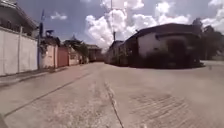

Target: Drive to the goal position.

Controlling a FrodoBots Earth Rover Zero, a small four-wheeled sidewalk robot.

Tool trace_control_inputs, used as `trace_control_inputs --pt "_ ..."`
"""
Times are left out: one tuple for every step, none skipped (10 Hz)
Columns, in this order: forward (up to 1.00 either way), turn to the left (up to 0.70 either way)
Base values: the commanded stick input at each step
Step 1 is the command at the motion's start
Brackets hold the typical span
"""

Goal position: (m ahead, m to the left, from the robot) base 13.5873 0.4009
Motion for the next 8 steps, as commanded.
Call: trace_control_inputs --pt "0.85 0.00" --pt "0.85 0.00" --pt "0.85 0.00" --pt "0.85 0.00" --pt "0.85 0.00" --pt "0.85 0.00" --pt "0.85 0.00" --pt "0.85 0.00"
